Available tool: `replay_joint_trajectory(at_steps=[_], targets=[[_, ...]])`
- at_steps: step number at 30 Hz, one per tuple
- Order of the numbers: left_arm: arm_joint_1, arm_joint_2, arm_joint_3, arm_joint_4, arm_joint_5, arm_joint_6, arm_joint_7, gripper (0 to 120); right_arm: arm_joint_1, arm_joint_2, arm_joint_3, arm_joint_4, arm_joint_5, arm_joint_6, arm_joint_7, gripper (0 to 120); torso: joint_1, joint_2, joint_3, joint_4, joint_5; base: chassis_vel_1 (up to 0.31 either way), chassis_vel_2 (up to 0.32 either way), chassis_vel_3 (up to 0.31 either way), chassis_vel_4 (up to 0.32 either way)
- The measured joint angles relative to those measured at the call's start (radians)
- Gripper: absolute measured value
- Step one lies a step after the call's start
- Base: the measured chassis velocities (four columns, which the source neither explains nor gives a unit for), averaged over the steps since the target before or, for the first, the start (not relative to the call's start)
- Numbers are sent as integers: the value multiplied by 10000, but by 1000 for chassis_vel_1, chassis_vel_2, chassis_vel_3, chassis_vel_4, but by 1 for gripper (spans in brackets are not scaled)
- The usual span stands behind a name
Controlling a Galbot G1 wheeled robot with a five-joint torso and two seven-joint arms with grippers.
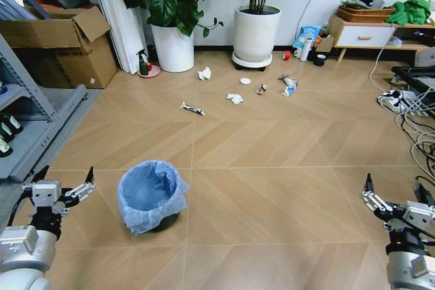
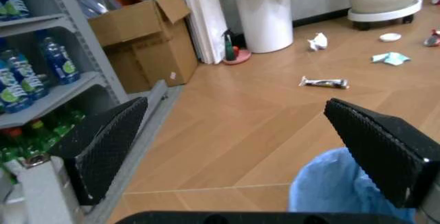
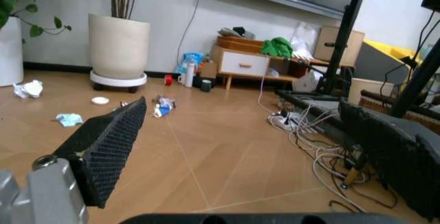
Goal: Pick up the trash bin and place the garbage on the floor into it.
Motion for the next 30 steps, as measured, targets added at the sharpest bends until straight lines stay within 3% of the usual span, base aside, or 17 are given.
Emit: replay_joint_trajectory(at_steps=[12, 18, 23, 30], targets=[[306, 202, 425, -80, -83, -244, 850, 100, -103, -577, -692, 366, 385, 199, -833, 100, 0, 0, 0, 0, -4, 0, 0, 0, 0], [199, 215, 747, -124, -644, -610, 1041, 100, -94, -957, -870, 538, 449, 36, -452, 100, 0, 0, 0, 0, -3, 0, 0, 0, 0], [145, 155, 826, -105, -958, -1085, 1428, 100, -76, -986, -871, 630, 318, -36, -306, 100, 0, 0, 0, -1, -3, 0, 0, 0, 0], [124, 156, 842, 28, -946, -1090, 1467, 100, -16, -882, -892, 643, 63, -77, -301, 100, 0, 0, 0, 0, -5, 0, 0, 0, 0]])
